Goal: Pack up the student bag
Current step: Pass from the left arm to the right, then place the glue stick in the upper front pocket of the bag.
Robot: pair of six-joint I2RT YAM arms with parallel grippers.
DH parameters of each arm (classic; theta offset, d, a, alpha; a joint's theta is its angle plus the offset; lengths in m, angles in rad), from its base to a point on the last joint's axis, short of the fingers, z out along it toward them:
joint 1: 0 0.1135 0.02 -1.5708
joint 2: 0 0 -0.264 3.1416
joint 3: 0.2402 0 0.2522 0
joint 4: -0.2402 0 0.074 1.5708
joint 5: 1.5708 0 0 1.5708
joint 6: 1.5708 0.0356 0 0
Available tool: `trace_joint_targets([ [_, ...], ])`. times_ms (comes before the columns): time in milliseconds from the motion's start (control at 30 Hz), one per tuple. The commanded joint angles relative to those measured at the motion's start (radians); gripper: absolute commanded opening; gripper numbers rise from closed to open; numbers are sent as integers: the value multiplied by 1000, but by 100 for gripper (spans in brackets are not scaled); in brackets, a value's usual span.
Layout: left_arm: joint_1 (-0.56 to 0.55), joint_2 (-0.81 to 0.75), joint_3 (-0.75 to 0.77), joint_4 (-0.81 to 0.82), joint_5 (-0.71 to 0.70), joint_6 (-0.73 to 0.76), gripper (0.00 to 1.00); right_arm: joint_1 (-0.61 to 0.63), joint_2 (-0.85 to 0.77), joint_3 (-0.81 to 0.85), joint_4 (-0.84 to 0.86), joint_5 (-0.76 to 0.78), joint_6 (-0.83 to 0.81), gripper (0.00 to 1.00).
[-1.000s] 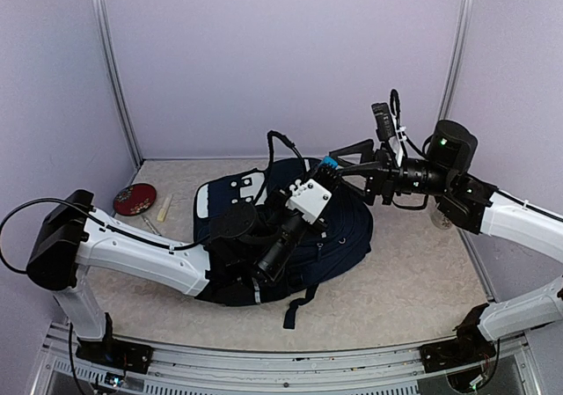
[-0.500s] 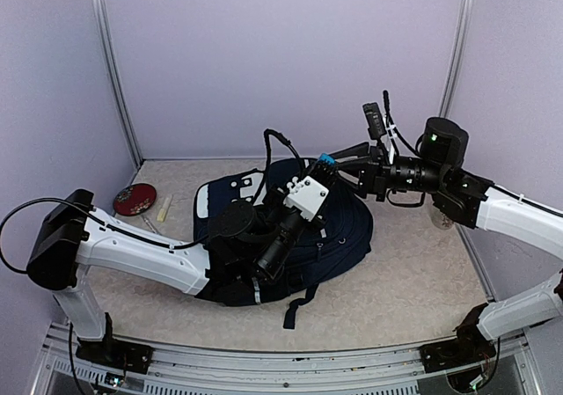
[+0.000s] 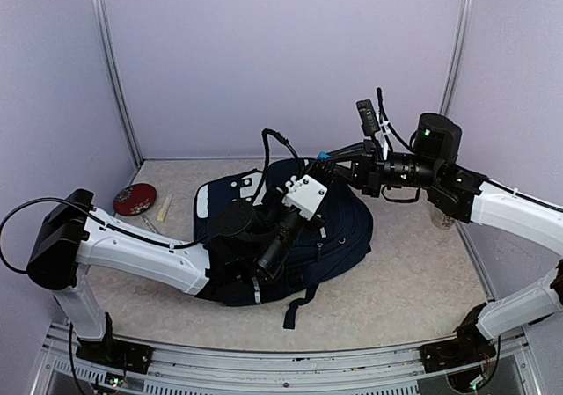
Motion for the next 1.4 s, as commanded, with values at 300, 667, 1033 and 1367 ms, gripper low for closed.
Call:
trace_joint_targets([
  [300,40,-139,36,-498,230,-365,99,-77,-94,10,-213,231,15,0],
  [667,245,-59,341,-1102,457,-819,99,-390,-47,-195,-42,112,397,0],
  [1033,476,-159,177,-1242,346,-1115,99,-366,77,-202,100,2,473,0],
  [1367,729,-355,-209,-1251,389,-1305,96,-283,172,-188,210,-76,539,0],
])
